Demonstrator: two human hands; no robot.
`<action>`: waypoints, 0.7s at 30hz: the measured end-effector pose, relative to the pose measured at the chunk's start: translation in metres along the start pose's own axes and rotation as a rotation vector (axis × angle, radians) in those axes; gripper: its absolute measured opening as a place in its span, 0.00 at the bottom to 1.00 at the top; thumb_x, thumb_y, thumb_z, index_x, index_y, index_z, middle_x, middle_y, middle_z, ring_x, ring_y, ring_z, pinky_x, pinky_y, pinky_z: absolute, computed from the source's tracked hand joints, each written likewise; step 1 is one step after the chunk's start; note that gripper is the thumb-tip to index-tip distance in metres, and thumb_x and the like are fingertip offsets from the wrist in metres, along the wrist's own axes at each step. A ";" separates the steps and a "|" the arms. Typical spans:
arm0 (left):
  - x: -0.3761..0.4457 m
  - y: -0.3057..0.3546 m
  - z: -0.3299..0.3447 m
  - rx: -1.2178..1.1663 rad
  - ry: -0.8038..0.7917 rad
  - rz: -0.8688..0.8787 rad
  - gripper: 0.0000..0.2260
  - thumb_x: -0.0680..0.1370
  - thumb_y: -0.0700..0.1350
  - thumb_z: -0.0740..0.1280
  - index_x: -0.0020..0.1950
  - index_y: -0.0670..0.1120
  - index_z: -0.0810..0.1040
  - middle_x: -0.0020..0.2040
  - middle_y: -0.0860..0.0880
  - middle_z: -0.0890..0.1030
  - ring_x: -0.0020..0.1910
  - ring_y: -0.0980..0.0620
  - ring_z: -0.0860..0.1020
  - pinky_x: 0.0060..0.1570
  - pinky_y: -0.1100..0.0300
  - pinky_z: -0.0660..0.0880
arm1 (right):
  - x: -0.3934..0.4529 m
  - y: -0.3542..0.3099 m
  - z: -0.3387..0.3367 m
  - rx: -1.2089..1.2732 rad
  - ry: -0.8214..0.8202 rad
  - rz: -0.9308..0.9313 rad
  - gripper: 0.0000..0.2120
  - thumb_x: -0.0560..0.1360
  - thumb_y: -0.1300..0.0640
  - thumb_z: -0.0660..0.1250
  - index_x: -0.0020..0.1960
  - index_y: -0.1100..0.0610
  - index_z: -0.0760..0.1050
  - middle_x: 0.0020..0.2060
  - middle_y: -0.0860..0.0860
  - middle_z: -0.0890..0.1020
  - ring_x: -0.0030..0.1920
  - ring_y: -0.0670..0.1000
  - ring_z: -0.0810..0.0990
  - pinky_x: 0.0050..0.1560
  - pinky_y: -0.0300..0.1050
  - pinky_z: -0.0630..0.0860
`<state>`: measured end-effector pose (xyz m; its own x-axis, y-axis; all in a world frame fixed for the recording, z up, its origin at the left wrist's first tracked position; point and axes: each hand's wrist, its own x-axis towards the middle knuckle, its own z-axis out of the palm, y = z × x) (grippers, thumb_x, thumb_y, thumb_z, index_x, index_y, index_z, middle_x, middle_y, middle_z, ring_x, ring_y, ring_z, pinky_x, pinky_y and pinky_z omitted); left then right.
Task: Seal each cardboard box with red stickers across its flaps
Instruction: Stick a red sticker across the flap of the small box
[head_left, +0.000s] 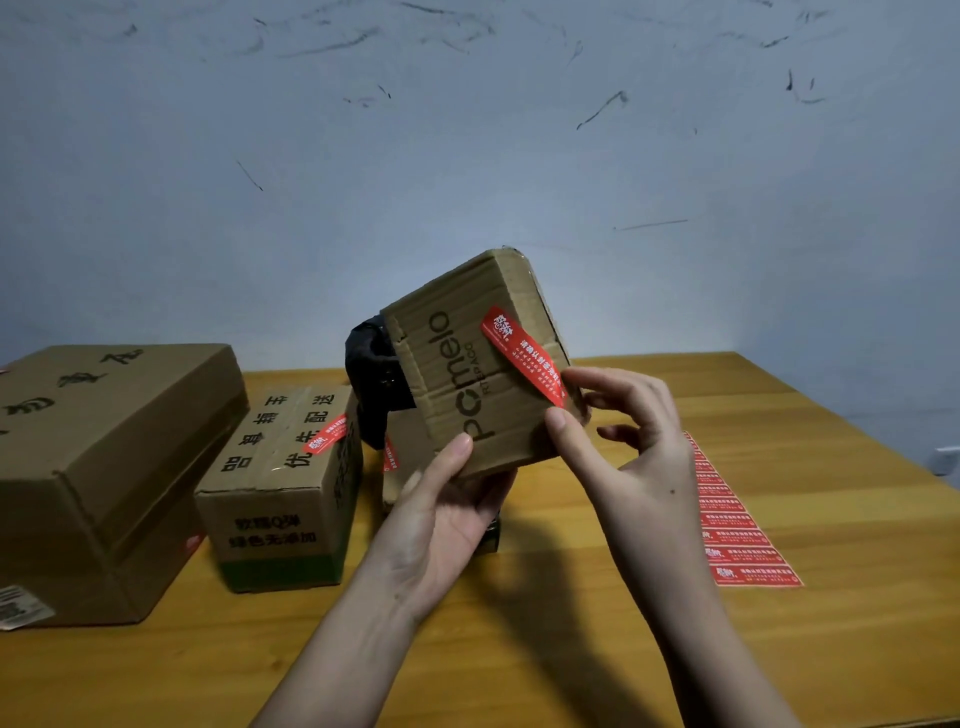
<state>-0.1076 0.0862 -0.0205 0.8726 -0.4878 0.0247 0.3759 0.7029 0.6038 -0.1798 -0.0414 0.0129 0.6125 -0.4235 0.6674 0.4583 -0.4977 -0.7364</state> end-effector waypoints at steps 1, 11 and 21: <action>0.000 0.000 -0.001 0.039 -0.009 0.009 0.23 0.66 0.38 0.72 0.61 0.44 0.75 0.58 0.42 0.82 0.59 0.44 0.80 0.63 0.48 0.73 | 0.000 0.001 -0.001 -0.005 0.005 -0.009 0.15 0.71 0.51 0.70 0.58 0.48 0.77 0.54 0.43 0.77 0.58 0.44 0.76 0.52 0.38 0.74; -0.010 0.005 -0.011 0.418 0.018 -0.073 0.18 0.57 0.34 0.75 0.44 0.46 0.82 0.43 0.50 0.85 0.46 0.53 0.82 0.47 0.60 0.77 | -0.002 -0.004 -0.015 -0.012 -0.095 -0.240 0.17 0.73 0.54 0.70 0.61 0.56 0.77 0.57 0.50 0.76 0.61 0.53 0.76 0.59 0.49 0.76; -0.018 0.001 0.001 0.469 -0.010 -0.012 0.16 0.58 0.32 0.69 0.34 0.52 0.86 0.40 0.49 0.86 0.43 0.55 0.84 0.48 0.60 0.80 | -0.009 -0.017 -0.019 -0.075 -0.106 -0.313 0.13 0.74 0.54 0.69 0.57 0.56 0.80 0.56 0.50 0.77 0.62 0.50 0.75 0.59 0.36 0.70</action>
<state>-0.1231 0.0952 -0.0190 0.8651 -0.5011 0.0216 0.2024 0.3882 0.8991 -0.2057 -0.0438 0.0215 0.5149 -0.1620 0.8418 0.5885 -0.6473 -0.4845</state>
